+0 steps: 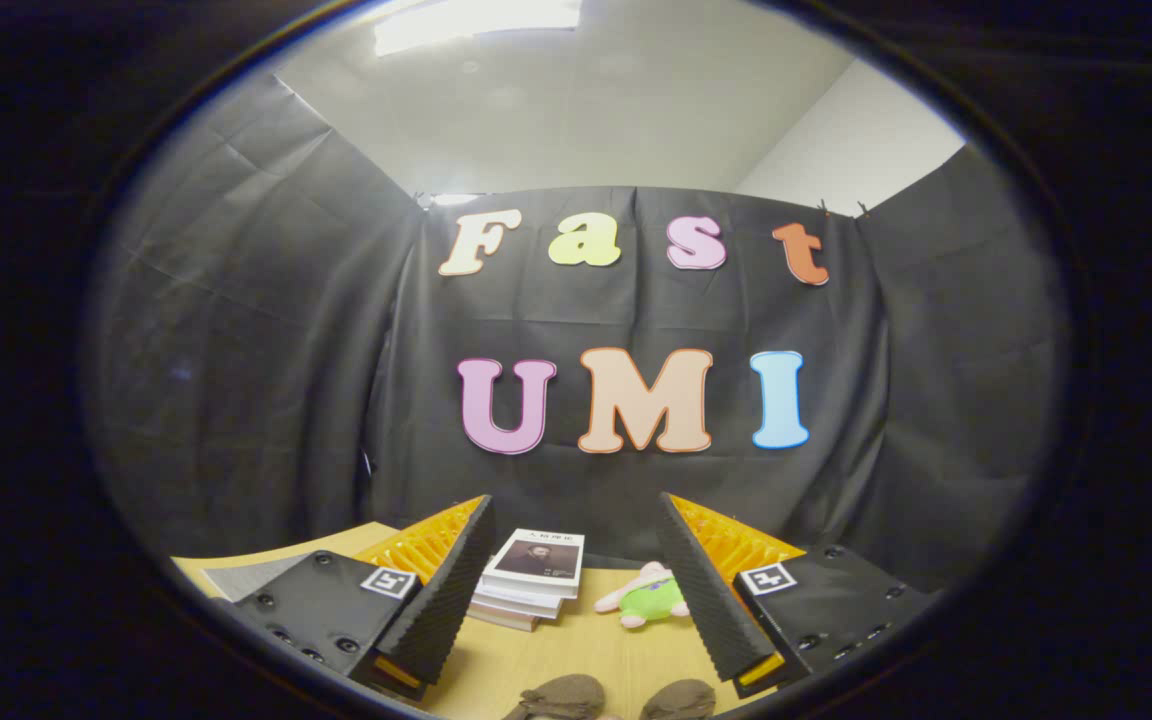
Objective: Open the storage box then place both shoes into the box .Put the left shoe in first, then the right shoe, with the right side of both shoes facing outward in a uniform manner.
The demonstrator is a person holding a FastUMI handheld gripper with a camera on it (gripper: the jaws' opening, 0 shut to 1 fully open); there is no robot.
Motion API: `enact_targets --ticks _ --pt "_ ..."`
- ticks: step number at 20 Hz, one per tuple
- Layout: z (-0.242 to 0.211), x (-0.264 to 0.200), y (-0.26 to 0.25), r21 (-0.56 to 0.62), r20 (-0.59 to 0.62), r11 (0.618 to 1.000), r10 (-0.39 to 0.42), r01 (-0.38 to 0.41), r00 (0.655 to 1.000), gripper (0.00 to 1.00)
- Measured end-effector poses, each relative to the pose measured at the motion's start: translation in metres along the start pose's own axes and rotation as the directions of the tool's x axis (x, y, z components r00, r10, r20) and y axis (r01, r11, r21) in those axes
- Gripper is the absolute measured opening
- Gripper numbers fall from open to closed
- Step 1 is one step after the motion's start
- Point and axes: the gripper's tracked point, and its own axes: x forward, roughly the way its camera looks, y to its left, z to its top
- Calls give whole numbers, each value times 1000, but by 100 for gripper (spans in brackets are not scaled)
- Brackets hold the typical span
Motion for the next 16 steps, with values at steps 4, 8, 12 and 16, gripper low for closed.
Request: enact_targets --ticks 4,8,12,16 --pt "0 0 -12 17 2 999 -29 29 1000 100" --pt "-4 1 -21 44 -11 998 -52 53 999 100" --pt "-3 0 -31 41 -4 996 -74 74 997 100" --pt "-3 -1 -32 36 -5 996 -80 80 997 100"
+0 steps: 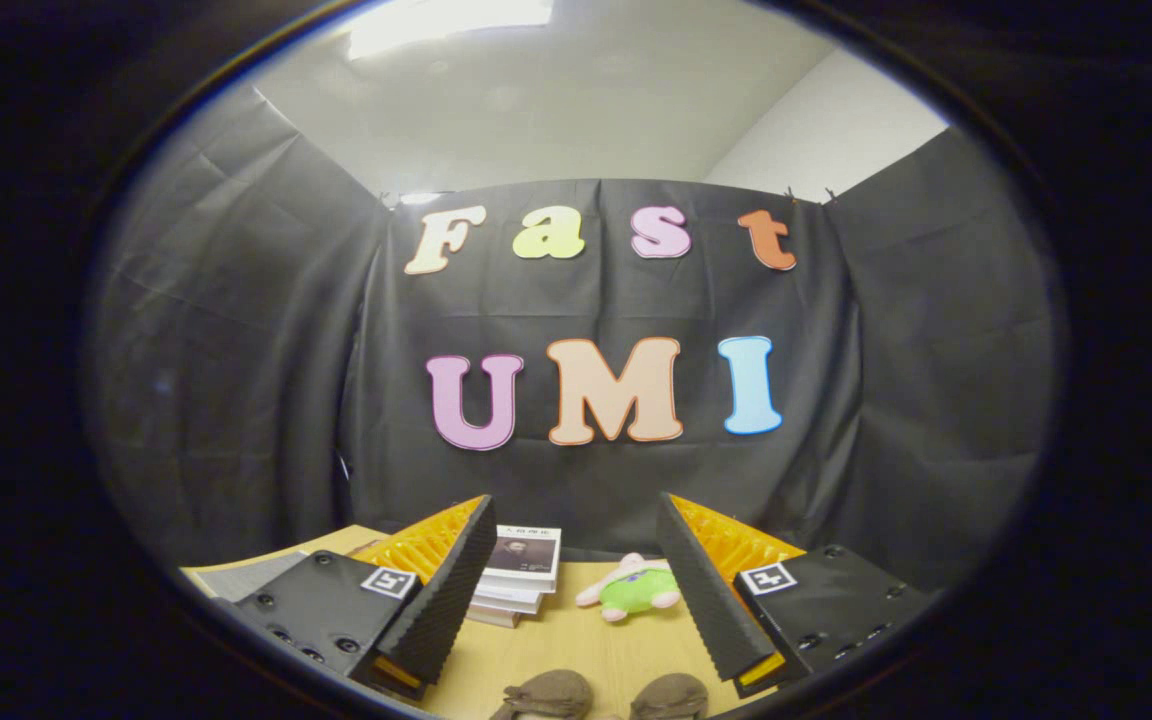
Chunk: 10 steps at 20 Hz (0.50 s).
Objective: Open the storage box then place both shoes into the box .Put the left shoe in first, then the right shoe, with the right side of both shoes facing outward in a uniform manner.
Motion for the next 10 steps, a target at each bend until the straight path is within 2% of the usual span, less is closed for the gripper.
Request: enact_targets --ticks 10 --pt "2 -3 2 -7 2 1000 13 -13 1000 100"
